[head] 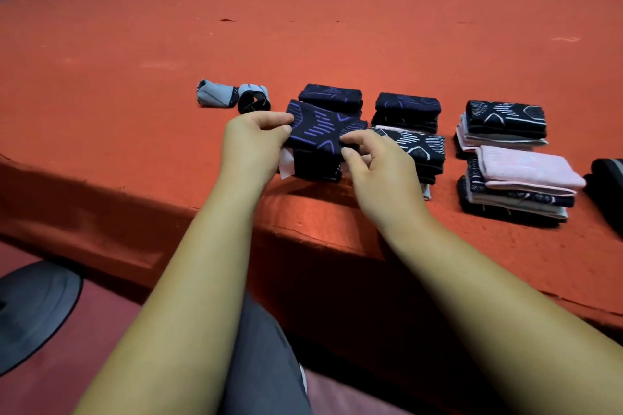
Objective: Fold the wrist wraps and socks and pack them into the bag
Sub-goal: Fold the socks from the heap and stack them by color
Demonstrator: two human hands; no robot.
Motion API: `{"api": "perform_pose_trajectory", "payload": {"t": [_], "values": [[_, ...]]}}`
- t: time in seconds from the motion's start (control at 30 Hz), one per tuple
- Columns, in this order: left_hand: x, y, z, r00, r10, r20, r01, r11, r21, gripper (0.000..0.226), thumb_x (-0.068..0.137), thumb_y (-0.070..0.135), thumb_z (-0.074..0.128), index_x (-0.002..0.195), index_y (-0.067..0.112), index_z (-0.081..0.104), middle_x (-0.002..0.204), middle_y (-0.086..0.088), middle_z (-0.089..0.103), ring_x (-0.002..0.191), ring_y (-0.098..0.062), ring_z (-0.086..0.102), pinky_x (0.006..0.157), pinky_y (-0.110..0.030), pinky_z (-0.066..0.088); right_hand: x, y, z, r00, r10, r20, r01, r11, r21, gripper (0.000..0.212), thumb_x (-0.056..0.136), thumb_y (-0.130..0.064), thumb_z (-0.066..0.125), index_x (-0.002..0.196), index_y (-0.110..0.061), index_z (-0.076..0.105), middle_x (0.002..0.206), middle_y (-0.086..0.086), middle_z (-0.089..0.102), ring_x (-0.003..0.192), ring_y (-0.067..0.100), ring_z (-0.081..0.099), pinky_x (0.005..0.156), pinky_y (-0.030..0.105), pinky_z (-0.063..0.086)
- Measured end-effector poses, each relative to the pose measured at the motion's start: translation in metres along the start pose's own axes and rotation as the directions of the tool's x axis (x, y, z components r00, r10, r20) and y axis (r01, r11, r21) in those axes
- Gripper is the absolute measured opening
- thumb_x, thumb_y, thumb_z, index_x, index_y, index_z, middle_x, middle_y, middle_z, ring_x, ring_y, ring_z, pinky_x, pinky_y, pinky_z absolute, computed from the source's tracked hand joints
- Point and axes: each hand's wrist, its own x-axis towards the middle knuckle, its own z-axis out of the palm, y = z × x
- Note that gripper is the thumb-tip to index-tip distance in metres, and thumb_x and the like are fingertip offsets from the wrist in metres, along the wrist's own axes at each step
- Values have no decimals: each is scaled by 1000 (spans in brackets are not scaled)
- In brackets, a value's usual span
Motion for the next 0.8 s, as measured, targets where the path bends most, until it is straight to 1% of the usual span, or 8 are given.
{"api": "perform_pose_trajectory", "payload": {"t": [0.13,0.2,0.3,0.43,0.57,0.67,0.73,0.8], "values": [[16,-15,5,999,-37,-39,39,999,34,24,99,3,65,99,23,78,79,-9,76,50,3,64,60,-10,49,10,0,20,998,-54,20,56,990,-126,24,104,-18,64,125,-21,74,111,-2,66,107,21,67,101,33,50],[20,-26,7,997,-35,-63,38,998,45,22,100,3,63,106,17,79,84,-10,77,50,5,63,55,-8,46,13,0,29,997,-60,53,68,982,-174,29,105,-13,61,132,-15,71,121,5,67,115,25,64,108,37,47],[26,-40,11,997,-60,-56,62,997,46,24,101,4,61,110,16,80,96,-4,79,57,-1,70,53,-17,53,15,6,41,991,-39,128,73,961,-267,35,105,-8,54,137,-11,66,129,12,64,123,28,60,108,29,38],[35,-56,14,1000,-14,-8,15,985,172,24,100,12,63,113,19,81,107,3,78,89,-14,77,82,-37,64,11,14,53,986,10,163,45,944,-326,41,103,-5,52,144,-5,59,129,17,60,123,32,56,105,27,34],[40,-67,15,999,-21,36,11,968,252,22,103,16,62,113,17,81,108,2,79,101,-16,74,95,-35,58,4,22,63,984,7,180,56,938,-342,57,100,-6,52,157,-3,46,142,17,54,132,30,52,113,29,34],[42,-70,15,998,-30,58,15,970,242,21,103,16,62,112,18,81,106,2,79,94,-16,75,81,-26,59,2,23,65,978,51,201,28,929,-370,65,101,-10,51,164,-7,34,155,18,44,140,30,46,116,31,33],[42,-69,14,998,-19,68,1,970,244,20,103,15,63,113,17,80,107,2,78,86,-14,72,66,-10,51,1,21,66,970,86,227,10,920,-391,71,102,-13,50,168,-12,24,167,20,29,150,34,37,121,34,30],[41,-67,12,997,-13,78,-6,970,241,20,104,15,63,115,16,79,107,1,77,77,-13,71,57,-6,48,-1,18,65,959,118,257,-2,912,-409,75,104,-14,49,170,-16,15,174,23,13,156,37,30,123,36,30]]}}
